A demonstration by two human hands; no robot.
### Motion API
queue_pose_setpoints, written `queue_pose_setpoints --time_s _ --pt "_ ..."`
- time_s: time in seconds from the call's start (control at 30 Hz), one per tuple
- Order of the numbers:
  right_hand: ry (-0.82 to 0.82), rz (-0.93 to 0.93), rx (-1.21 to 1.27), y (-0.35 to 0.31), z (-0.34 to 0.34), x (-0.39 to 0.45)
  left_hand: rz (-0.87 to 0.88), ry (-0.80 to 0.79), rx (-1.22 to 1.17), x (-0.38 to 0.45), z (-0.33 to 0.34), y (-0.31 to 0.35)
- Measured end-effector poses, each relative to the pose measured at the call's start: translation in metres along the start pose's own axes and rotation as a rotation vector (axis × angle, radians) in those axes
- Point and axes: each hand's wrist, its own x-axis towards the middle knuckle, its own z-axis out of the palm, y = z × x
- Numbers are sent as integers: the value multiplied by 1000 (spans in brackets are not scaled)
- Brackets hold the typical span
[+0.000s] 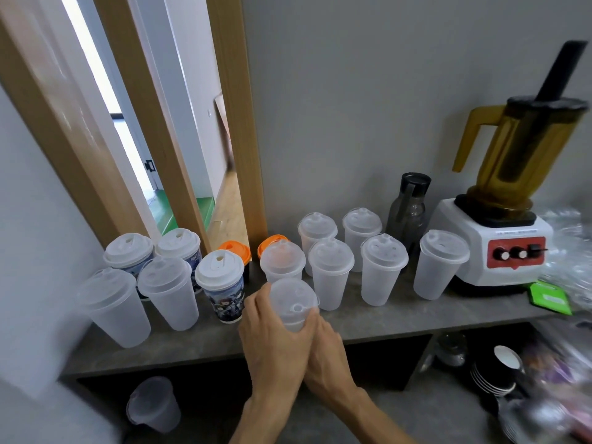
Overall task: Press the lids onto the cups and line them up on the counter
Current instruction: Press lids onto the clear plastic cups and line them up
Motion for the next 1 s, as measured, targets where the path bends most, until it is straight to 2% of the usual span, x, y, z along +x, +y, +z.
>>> queue_pose_setpoints --time_s 0.07,0.23,0.33,0.37,0.43,0.5,0.57,0.63,0.77,0.9,1.0 --pt "17 10 20 -3 1 -2 -19 31 66 0 5 9" --pt "18 -2 -14 -8 -6 -4 -8 61 41 -1 15 9" --pt "-37 92 161 -6 -6 -3 -15 43 49 -6 14 11" --pt "-62 98 132 -5 -5 -2 7 38 70 -8 12 11" --pt "-75 43 -102 -4 -4 -2 139 10 159 -6 6 9" --pt "-51 -5 -220 -1 -2 -1 408 -59 273 5 -2 6" --pt "-55 -8 -241 0 0 2 623 -135 364 20 -8 7" --pt "-48 -14 -199 2 1 2 706 -220 417 33 -12 6" --pt "-4 -28 -173 8 3 1 694 -342 379 39 -13 5" --pt "-34 -25 -130 4 -2 -1 668 -427 379 38 -19 13" --pt "-27 -24 -80 4 -7 -3 587 -524 374 42 -30 16"
